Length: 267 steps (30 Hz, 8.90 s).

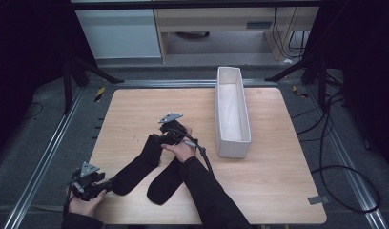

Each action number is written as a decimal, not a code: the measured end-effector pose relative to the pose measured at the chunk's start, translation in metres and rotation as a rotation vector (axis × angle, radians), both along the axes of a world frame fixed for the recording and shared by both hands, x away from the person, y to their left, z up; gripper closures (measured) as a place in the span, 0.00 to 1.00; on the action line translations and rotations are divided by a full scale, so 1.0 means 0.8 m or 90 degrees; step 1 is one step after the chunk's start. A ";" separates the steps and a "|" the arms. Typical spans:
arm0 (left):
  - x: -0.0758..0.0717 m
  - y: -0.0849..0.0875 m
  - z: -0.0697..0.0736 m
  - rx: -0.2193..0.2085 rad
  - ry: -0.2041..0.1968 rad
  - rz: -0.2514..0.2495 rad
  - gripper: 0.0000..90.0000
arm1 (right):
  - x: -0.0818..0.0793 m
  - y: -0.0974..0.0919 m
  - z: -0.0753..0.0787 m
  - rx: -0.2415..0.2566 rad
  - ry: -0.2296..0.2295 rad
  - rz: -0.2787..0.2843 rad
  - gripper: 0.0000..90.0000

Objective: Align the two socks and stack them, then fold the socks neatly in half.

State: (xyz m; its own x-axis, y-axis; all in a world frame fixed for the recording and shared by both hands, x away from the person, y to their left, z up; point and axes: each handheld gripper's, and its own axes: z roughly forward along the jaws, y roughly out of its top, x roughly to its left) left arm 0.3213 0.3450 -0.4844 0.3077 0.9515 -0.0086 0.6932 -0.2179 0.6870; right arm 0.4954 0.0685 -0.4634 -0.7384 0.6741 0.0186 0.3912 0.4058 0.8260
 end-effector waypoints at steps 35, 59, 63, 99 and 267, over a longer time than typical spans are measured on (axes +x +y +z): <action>-0.016 -0.021 0.025 -0.025 -0.032 -0.041 0.97 | -0.009 -0.007 0.001 0.030 0.051 0.035 0.90; -0.033 -0.122 0.059 -0.093 -0.047 -0.185 0.97 | -0.056 -0.122 0.074 0.015 -0.009 0.023 0.90; -0.033 -0.139 0.050 -0.091 -0.027 -0.209 0.97 | -0.060 -0.132 0.069 0.002 -0.005 0.023 0.90; -0.012 -0.147 0.010 -0.054 0.033 -0.203 0.97 | -0.039 -0.120 -0.019 -0.080 0.001 -0.040 0.87; -0.019 -0.100 -0.001 0.036 0.021 -0.212 0.53 | -0.150 -0.065 0.023 0.054 -0.019 0.121 0.89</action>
State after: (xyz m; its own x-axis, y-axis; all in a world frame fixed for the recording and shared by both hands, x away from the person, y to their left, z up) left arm 0.3059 0.2651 -0.4851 0.6023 0.7978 0.0259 0.5990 -0.4732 0.6460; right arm 0.3756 0.0166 -0.4446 -0.8534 0.5193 0.0450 0.2885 0.3988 0.8704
